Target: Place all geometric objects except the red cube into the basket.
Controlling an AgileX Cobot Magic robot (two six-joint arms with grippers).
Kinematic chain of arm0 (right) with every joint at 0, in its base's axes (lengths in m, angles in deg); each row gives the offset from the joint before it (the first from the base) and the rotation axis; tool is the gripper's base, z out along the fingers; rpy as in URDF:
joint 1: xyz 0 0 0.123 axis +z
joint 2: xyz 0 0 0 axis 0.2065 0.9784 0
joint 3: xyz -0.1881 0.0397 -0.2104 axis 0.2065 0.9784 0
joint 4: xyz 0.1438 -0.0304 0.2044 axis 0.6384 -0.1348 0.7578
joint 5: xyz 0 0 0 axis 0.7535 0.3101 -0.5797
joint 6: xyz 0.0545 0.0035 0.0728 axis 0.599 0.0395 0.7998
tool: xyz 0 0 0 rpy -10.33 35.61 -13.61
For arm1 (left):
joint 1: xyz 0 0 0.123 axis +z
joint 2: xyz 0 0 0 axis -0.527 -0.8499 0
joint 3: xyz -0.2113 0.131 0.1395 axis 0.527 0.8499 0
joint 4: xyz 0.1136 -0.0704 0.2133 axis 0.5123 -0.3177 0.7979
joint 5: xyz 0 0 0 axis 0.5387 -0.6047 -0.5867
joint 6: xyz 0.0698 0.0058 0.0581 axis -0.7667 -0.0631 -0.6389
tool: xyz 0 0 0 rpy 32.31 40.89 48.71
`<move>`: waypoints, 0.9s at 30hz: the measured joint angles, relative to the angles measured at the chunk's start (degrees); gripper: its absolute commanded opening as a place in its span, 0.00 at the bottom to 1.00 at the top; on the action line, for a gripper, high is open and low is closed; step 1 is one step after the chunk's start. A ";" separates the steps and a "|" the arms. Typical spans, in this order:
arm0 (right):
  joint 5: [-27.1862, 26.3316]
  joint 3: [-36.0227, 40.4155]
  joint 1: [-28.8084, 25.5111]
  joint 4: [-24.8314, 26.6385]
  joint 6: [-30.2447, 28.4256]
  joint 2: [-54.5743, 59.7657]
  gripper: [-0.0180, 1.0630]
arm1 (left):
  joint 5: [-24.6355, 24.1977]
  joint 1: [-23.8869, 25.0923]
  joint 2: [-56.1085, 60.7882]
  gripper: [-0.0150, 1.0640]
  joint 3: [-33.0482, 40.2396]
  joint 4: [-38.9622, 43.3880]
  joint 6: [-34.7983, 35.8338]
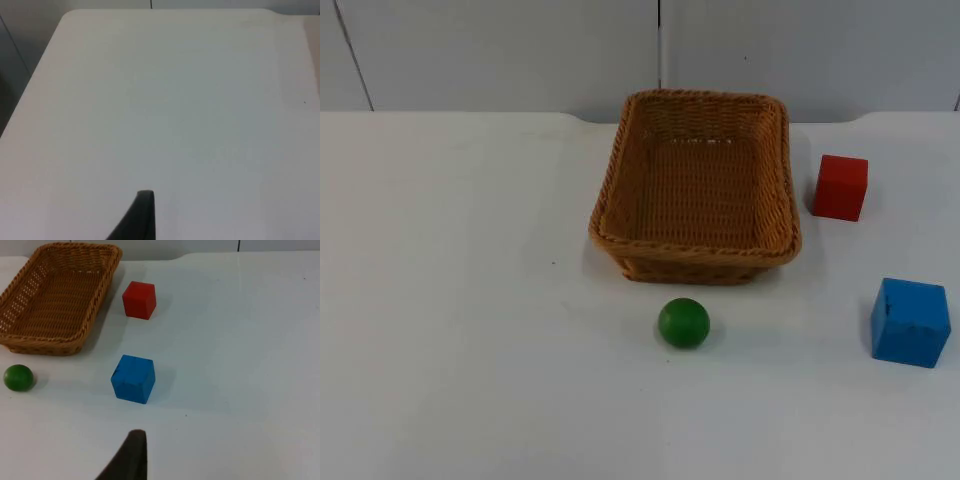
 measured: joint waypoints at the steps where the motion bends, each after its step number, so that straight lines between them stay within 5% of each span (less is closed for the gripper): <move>1: 0.00 0.00 0.00 0.00 0.00 0.00 0.99 | 0.00 0.00 -0.13 0.99 0.00 -0.15 0.00; 18: 0.00 0.00 0.00 0.00 0.00 0.00 0.99 | 5.22 0.00 -24.67 0.99 -11.05 -6.19 -1.76; 27: 0.00 0.00 0.00 0.00 0.00 0.00 0.99 | 8.94 0.00 -41.49 0.96 -13.65 -15.68 -12.26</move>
